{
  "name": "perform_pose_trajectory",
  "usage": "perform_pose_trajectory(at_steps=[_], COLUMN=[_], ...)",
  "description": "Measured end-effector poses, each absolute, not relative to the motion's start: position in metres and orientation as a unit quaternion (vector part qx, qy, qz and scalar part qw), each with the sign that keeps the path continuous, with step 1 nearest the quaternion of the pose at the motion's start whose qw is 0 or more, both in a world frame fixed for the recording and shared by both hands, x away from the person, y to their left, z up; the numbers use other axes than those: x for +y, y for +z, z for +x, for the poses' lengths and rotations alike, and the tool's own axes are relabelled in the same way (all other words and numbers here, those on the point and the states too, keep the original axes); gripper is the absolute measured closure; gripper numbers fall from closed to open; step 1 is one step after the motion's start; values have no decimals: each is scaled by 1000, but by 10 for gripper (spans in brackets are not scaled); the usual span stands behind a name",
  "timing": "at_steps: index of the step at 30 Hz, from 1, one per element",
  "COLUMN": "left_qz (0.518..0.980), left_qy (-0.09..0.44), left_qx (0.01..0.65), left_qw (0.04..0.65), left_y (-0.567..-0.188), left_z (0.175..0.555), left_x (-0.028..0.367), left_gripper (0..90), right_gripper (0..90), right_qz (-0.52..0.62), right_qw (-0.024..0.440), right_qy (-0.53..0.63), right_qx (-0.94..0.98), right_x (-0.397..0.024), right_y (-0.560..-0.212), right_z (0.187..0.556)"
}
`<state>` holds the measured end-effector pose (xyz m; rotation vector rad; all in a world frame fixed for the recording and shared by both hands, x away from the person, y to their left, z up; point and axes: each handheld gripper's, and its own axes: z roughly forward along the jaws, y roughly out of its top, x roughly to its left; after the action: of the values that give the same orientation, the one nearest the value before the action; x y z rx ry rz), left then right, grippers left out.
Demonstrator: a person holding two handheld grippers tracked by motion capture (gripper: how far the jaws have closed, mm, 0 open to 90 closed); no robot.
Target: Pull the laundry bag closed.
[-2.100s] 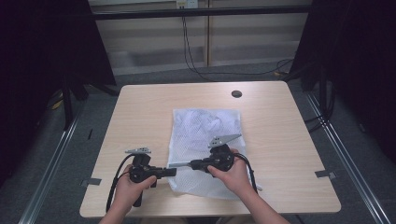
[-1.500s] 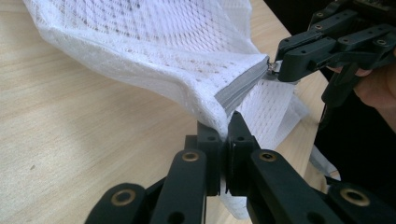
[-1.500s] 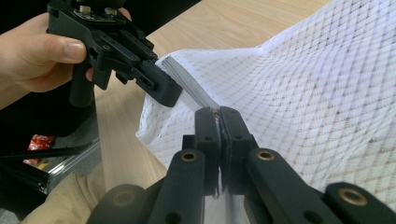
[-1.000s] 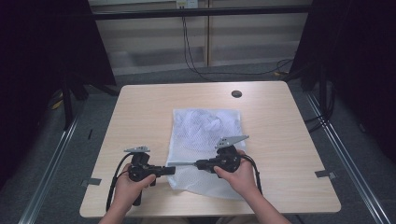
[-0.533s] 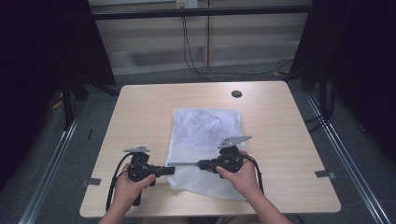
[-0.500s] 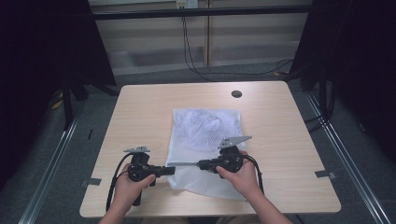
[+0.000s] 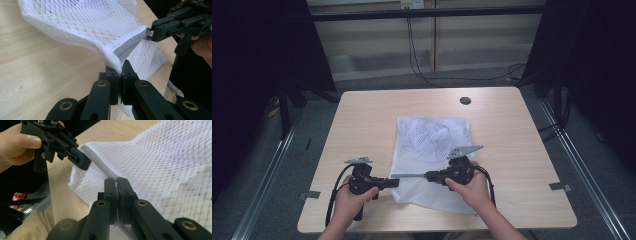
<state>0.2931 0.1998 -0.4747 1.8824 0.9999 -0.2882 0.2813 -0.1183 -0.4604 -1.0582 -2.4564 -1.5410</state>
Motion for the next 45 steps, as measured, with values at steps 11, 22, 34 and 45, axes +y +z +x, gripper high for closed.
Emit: perform_pose_trajectory(at_steps=[11, 22, 34, 45], left_qz=[769, 768, 772, 768], left_qy=[-121, -123, -125, -125], left_qx=[411, 414, 409, 415], left_qw=[475, 474, 470, 472], left_y=[-475, -475, -475, -474], left_z=[293, 293, 293, 293], left_x=[199, 200, 200, 201], left_gripper=[873, 873, 873, 873], right_gripper=[872, 872, 872, 872], right_qz=[-343, -347, -349, -350], right_qw=[27, 27, 28, 25], right_qy=[-500, -500, -499, -498], right_qx=[-795, -793, -793, -793], right_x=[-123, -127, -129, -134], right_y=[-460, -459, -459, -460], right_z=[281, 281, 280, 281])
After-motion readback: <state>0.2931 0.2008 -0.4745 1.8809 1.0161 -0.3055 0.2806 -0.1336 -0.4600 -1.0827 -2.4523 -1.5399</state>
